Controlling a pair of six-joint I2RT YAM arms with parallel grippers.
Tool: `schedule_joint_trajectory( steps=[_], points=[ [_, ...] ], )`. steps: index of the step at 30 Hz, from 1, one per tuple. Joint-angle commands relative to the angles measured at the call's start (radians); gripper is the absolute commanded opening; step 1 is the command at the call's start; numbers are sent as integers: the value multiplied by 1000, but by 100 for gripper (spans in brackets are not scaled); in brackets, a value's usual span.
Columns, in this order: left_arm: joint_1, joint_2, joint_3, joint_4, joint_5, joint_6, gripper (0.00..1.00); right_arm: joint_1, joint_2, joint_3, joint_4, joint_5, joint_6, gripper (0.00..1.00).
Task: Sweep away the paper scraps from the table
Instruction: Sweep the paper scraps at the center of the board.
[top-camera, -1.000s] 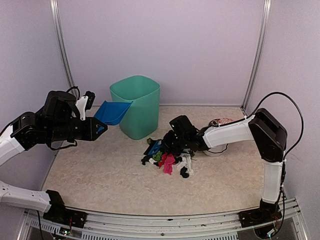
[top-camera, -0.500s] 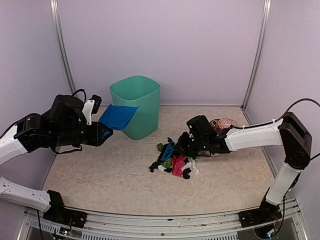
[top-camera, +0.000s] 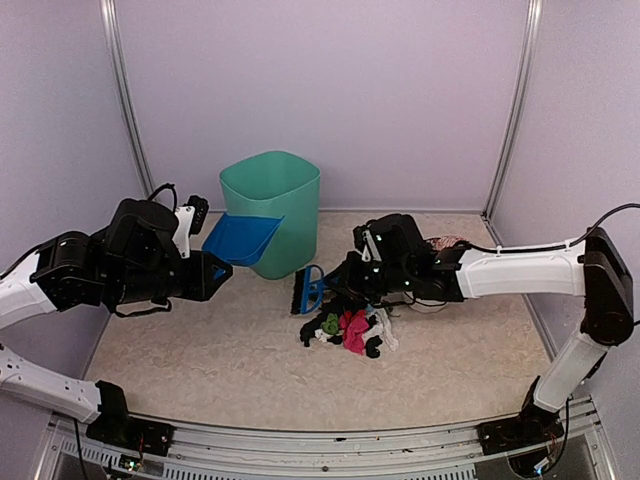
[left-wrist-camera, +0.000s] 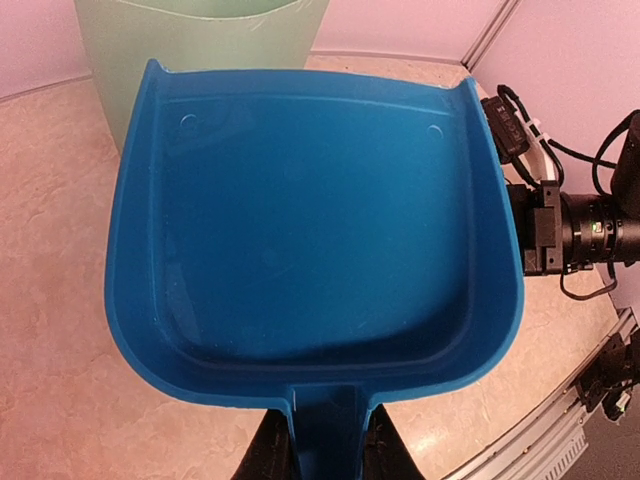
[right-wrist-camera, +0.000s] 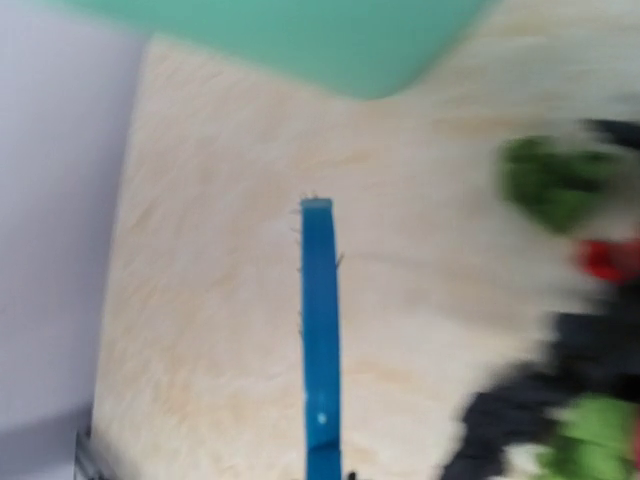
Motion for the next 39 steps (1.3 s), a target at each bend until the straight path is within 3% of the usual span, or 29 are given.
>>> schedule_joint_trajectory(
  steps=[1, 9, 16, 28, 34, 39],
  points=[
    [-17, 7, 24, -11, -38, -18, 0, 50, 95, 107, 31, -87, -130, 0],
    [-51, 10, 21, -41, -60, -52, 0, 75, 276, 213, -34, -187, -204, 0],
    [-114, 2, -6, -70, -94, -115, 0, 74, 294, 194, -138, -150, -265, 0],
    [-281, 20, -116, -47, -180, -272, 0, 43, 112, 71, -278, 36, -361, 0],
    [-320, 46, -184, 32, -145, -289, 0, 42, -33, 55, -239, 7, -425, 0],
    [-329, 74, -267, 109, -99, -279, 0, 24, -157, 55, -268, 133, -498, 0]
  ],
)
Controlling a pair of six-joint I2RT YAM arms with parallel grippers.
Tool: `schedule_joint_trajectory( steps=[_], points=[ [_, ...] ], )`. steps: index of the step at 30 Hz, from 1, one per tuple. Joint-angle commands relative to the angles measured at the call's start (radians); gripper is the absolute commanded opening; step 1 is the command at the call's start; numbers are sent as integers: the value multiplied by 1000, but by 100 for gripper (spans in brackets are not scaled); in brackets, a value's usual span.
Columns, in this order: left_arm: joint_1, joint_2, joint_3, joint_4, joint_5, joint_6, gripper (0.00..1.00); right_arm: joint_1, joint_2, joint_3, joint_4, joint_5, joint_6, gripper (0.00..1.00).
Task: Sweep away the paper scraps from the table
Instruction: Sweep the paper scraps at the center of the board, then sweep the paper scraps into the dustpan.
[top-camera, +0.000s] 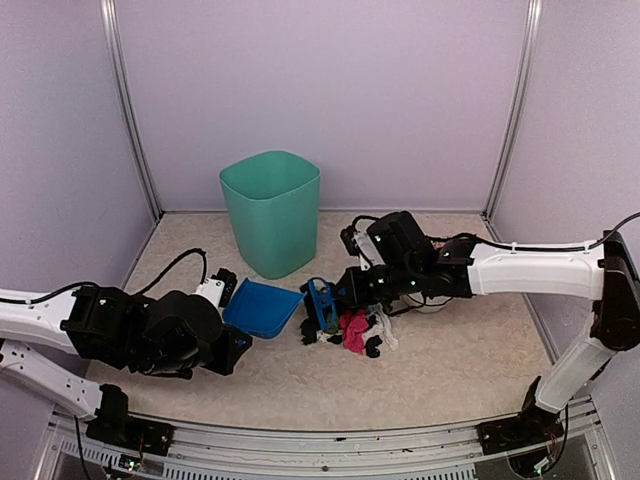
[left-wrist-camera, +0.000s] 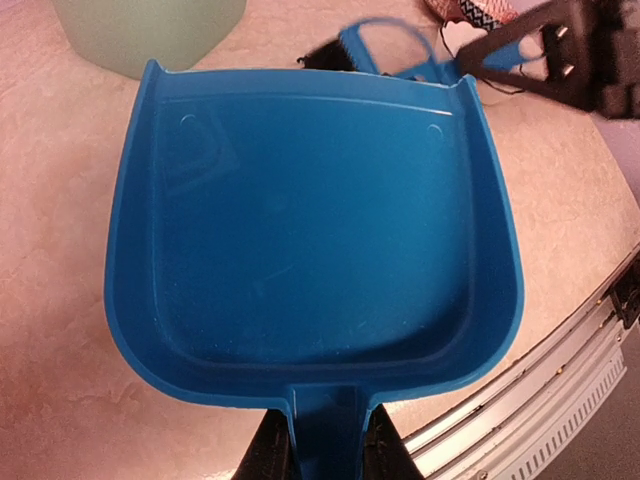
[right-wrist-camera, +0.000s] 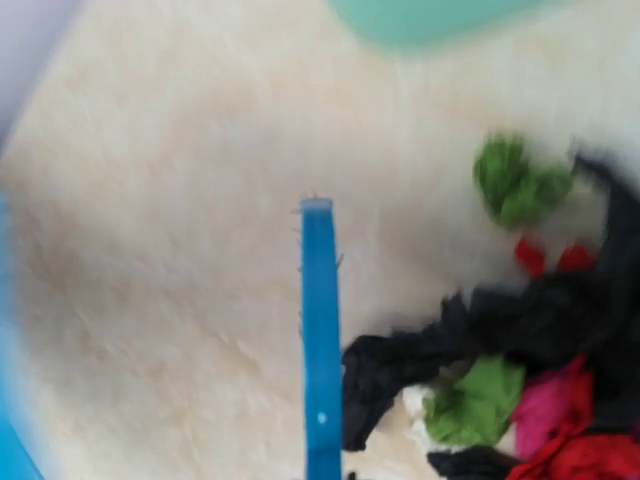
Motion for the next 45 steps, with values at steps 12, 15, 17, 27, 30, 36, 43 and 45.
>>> schedule_joint_trajectory(
  steps=[12, 15, 17, 27, 30, 36, 43, 45],
  points=[
    [-10, 197, -100, 130, 100, 97, 0, -79, -168, -32, -79, 441, -451, 0],
    [-9, 240, -96, 118, 109, 111, 0, -92, -122, -20, -76, 473, -561, 0],
    [-8, 269, -91, 110, 124, 118, 0, -95, -84, -6, -71, 506, -623, 0],
    [17, 345, -106, 148, 233, 164, 0, -96, 134, 84, -39, 583, -905, 0],
    [43, 360, -110, 171, 262, 183, 0, -96, 171, 92, -21, 550, -936, 0],
    [110, 388, -126, 223, 331, 226, 0, -83, 218, 96, -14, 459, -918, 0],
    [166, 439, -126, 253, 392, 282, 0, -33, 248, 93, -13, 403, -895, 0],
    [176, 454, -123, 258, 405, 293, 0, -14, 256, 98, -21, 397, -878, 0]
  ],
)
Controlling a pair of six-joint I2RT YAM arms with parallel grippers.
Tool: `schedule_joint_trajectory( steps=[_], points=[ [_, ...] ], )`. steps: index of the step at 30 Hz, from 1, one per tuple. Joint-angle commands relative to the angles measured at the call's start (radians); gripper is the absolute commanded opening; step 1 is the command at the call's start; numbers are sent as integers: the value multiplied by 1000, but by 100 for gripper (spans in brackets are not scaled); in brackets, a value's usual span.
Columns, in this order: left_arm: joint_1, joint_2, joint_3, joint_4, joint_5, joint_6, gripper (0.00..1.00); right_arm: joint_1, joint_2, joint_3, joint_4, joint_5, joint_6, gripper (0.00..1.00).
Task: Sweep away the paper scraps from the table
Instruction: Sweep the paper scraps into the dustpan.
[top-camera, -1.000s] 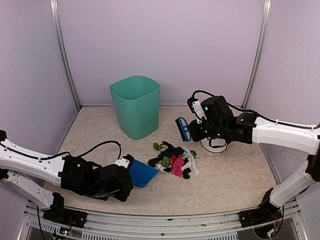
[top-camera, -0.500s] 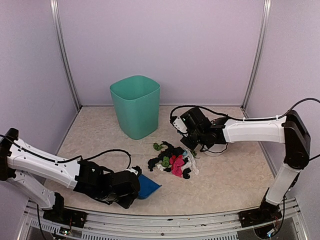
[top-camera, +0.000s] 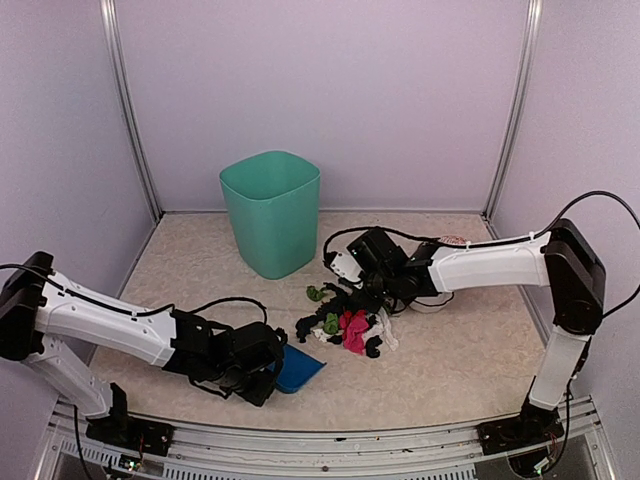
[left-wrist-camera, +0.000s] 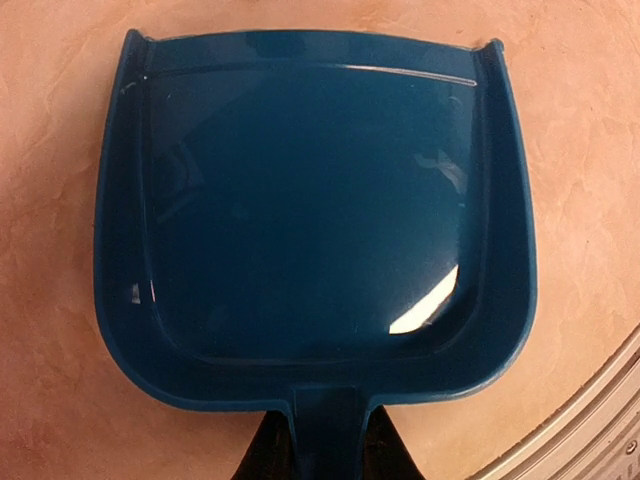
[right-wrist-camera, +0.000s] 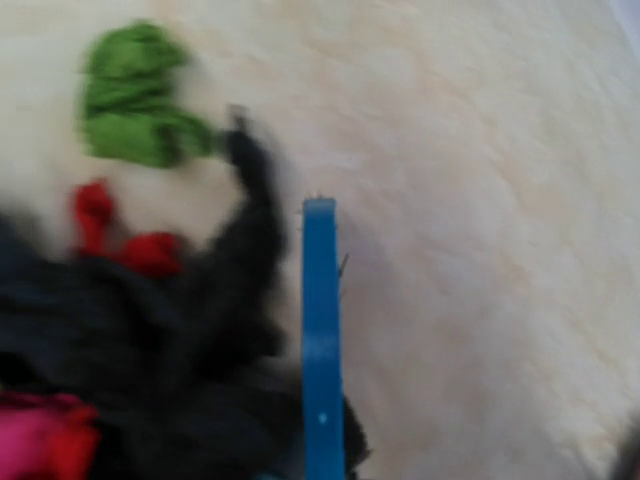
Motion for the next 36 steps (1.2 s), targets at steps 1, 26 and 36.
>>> schedule_joint_trajectory(
  steps=[1, 26, 36],
  points=[
    [28, 38, -5, 29, 54, 52, 0, 47, 30, 29, 2, -58, 37, 0],
    [74, 120, -58, 214, 99, 84, 0, 225, -97, -22, -29, -293, 172, 0],
    [74, 93, -121, 342, 61, 93, 0, 225, -165, -45, 8, -187, 246, 0]
  ],
)
